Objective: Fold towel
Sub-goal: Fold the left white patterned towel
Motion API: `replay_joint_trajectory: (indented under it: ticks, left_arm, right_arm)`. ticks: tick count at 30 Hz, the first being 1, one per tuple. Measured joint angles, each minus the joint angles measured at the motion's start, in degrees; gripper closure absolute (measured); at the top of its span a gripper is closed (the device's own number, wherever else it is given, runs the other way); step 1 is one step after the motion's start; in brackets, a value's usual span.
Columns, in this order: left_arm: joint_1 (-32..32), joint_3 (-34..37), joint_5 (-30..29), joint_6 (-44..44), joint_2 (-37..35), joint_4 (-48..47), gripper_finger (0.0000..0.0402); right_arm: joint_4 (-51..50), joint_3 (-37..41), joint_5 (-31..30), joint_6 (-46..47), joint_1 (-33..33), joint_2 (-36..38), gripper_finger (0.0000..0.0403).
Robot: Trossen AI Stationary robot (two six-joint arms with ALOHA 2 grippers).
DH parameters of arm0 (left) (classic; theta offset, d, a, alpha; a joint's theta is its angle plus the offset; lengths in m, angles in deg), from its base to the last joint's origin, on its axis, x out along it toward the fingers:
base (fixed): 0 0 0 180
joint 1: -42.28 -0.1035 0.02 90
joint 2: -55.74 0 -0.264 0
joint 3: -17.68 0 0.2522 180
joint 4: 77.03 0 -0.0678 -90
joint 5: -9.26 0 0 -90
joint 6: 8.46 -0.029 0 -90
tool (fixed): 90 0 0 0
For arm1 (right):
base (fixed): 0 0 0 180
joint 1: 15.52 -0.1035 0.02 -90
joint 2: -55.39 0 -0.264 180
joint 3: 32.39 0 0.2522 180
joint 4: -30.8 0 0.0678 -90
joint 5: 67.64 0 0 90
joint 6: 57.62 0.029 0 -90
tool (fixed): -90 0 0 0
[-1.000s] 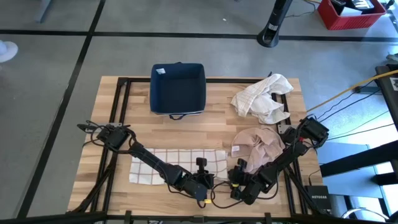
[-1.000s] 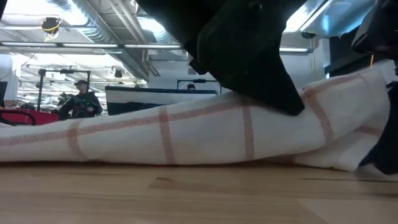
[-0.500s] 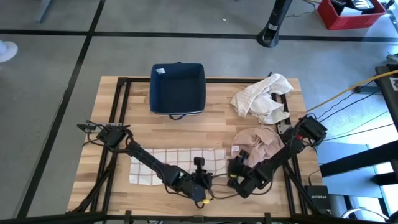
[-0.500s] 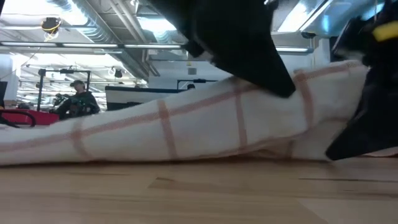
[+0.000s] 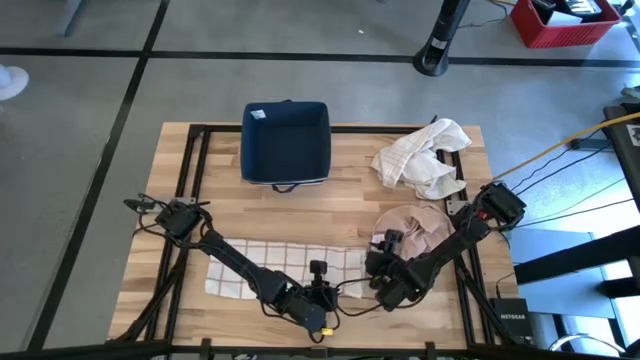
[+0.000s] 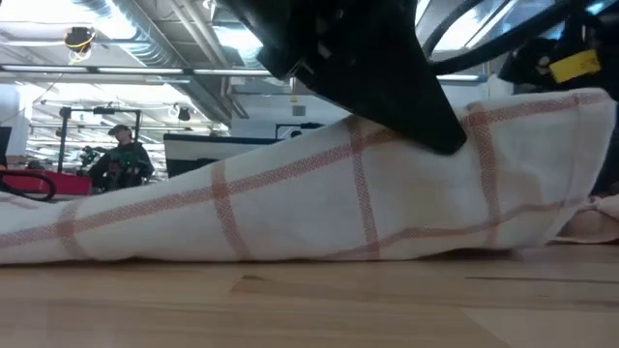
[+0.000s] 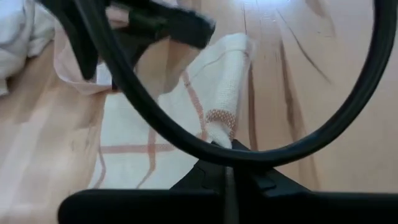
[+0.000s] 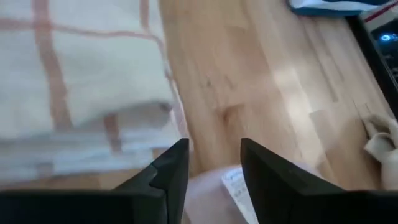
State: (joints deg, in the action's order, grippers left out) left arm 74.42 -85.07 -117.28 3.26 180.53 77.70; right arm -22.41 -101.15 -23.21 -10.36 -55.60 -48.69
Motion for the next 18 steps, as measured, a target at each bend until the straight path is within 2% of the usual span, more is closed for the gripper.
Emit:
replay_joint_trajectory:
  ticks: [3,6,11,13,15,18]
  left_arm:
    - [-0.5,0.0,1.1,1.2,0.0,0.3,0.0375]
    - [-1.4,0.0,5.3,2.5,0.0,1.3,0.0341]
    - [-2.5,0.0,19.9,2.6,-0.2,1.7,0.0265]
    - [-2.5,-0.2,27.4,2.8,-0.9,0.3,0.024]
    - [-2.4,-1.7,33.1,3.0,-2.3,-4.3,0.0222]
    - [-1.8,-3.3,34.0,6.0,-5.8,-15.3,0.0211]
  right_arm:
    - [-7.3,-3.6,5.2,-1.1,-0.5,0.0,0.026]
    - [-10.2,-6.0,7.6,-1.1,-1.0,0.0,0.026]
    - [-10.0,-7.0,7.2,-0.9,-2.4,0.0,0.026]
    - [-10.1,-7.0,7.2,0.0,-3.0,0.0,0.026]
    - [-9.9,-7.0,7.1,0.5,-3.9,0.0,0.026]
    - [-8.8,-7.1,7.6,0.6,-4.4,0.2,0.026]
